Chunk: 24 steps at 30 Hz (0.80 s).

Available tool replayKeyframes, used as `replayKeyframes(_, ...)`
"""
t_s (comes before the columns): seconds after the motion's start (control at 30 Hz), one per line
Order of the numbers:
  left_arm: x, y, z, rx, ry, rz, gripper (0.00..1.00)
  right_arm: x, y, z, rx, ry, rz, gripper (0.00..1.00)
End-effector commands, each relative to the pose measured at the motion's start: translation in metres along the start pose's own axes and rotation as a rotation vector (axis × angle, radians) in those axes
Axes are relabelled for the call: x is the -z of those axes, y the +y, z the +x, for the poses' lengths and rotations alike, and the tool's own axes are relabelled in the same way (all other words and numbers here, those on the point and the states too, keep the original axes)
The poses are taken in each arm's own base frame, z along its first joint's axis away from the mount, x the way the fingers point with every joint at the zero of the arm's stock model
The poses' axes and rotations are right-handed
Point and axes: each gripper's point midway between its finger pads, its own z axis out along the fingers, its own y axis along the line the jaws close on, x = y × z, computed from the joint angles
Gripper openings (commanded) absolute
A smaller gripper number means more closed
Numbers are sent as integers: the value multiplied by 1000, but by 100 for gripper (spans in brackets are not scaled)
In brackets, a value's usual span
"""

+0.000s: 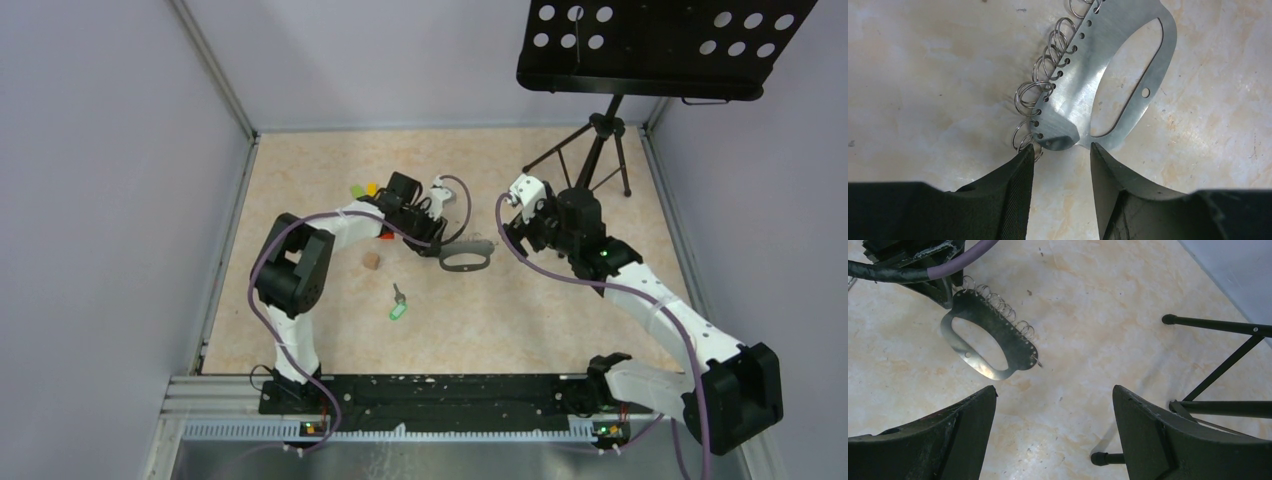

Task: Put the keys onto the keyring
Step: Pick up the keyring from the center of the board.

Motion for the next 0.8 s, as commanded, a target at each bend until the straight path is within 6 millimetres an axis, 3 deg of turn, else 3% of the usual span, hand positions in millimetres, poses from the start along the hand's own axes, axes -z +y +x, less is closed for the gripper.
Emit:
replayKeyframes(0.0,17,0,-18,-66,-64,-36,50,0,-3,-12,20,-33,-6,85)
replayKeyframes(0.4,41,-8,-26,-116,-146,-8,47,-4,-2,-7,24,-12,-18,85)
replayKeyframes(0.53,40,5,-27,-97,-148,-42,47,-5,-1,-6,22,-5,-24,85)
replayKeyframes(0.77,20,30,-16,-25,-85,-41,43,-5,0,-6,22,-6,-28,85)
